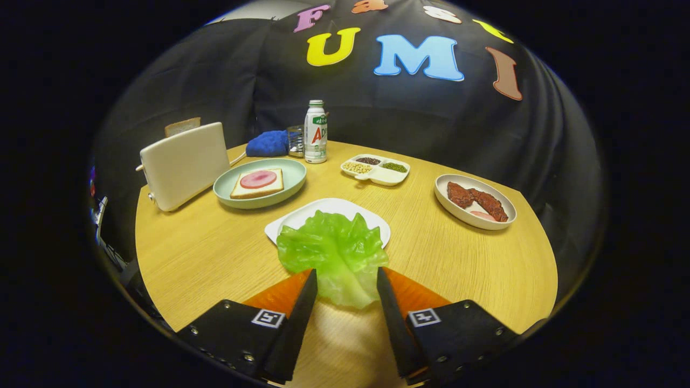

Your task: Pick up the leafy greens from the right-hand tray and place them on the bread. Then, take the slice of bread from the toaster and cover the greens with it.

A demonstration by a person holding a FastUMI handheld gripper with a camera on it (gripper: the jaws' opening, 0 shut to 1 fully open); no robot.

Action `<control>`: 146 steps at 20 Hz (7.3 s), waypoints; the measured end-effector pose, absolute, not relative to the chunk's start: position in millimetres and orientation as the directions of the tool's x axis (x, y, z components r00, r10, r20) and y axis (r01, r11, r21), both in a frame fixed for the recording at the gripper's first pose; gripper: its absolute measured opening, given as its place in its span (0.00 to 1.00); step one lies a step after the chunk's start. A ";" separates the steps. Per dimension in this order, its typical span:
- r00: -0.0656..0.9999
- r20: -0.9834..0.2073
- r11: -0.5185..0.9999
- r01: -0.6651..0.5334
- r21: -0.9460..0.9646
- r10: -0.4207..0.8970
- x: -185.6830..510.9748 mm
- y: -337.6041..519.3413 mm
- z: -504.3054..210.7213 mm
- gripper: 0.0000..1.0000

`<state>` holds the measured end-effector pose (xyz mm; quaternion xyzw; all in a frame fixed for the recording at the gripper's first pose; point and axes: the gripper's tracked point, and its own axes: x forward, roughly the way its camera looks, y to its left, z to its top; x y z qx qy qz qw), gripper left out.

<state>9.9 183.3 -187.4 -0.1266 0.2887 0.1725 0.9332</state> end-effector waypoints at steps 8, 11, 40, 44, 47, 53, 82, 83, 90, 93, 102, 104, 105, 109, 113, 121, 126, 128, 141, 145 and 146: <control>0.776 -0.558 0.922 -0.383 -0.049 0.293 11.7 190.2 -183.2 0.01; 0.813 -0.487 0.927 -0.374 -0.019 0.318 11.1 193.0 -160.2 0.01; 0.755 -0.417 0.843 -0.535 0.052 0.505 60.6 366.5 -125.1 0.01; 0.758 -0.411 0.841 -0.540 0.040 0.506 75.2 381.7 -129.5 0.01; 0.764 -0.420 0.847 -0.530 0.026 0.491 87.7 388.2 -137.8 0.01; 0.757 -0.456 0.855 -0.519 0.016 0.468 105.7 397.6 -159.0 0.01; 0.858 -0.078 0.861 -0.508 0.022 0.508 10.1 500.9 -41.6 0.37; 0.856 -0.062 0.858 -0.514 0.013 0.513 3.4 510.6 -36.2 0.37; 0.832 -0.074 0.835 -0.551 0.013 0.550 -15.2 578.1 -39.2 0.37; 0.820 -0.096 0.822 -0.569 -0.027 0.565 -15.9 605.1 -46.5 0.37; 0.881 -0.124 0.880 -0.468 -0.078 0.457 8.8 646.3 -62.4 0.37; 0.899 -0.112 0.896 -0.434 -0.090 0.424 19.5 649.3 -62.0 0.37; 0.897 -0.118 0.895 -0.438 -0.085 0.427 23.9 657.3 -65.7 0.37; 0.918 -0.126 0.914 -0.389 -0.113 0.375 35.9 655.5 -74.7 0.37; 0.929 -0.117 0.929 -0.361 -0.084 0.350 44.9 651.9 -73.4 0.17; 0.916 -0.117 0.914 -0.395 -0.096 0.384 45.8 650.2 -73.9 0.06; 0.918 -0.101 0.918 -0.390 -0.075 0.382 44.7 646.1 -64.7 0.02; 0.918 -0.084 0.918 -0.392 -0.061 0.387 43.6 646.3 -52.9 0.02; 0.909 0.011 0.909 -0.417 -0.016 0.417 35.3 630.4 20.2 0.01; 0.912 0.021 0.912 -0.408 -0.029 0.409 33.1 609.3 31.8 0.01; 0.913 0.021 0.912 -0.407 -0.041 0.408 31.4 600.9 34.8 0.01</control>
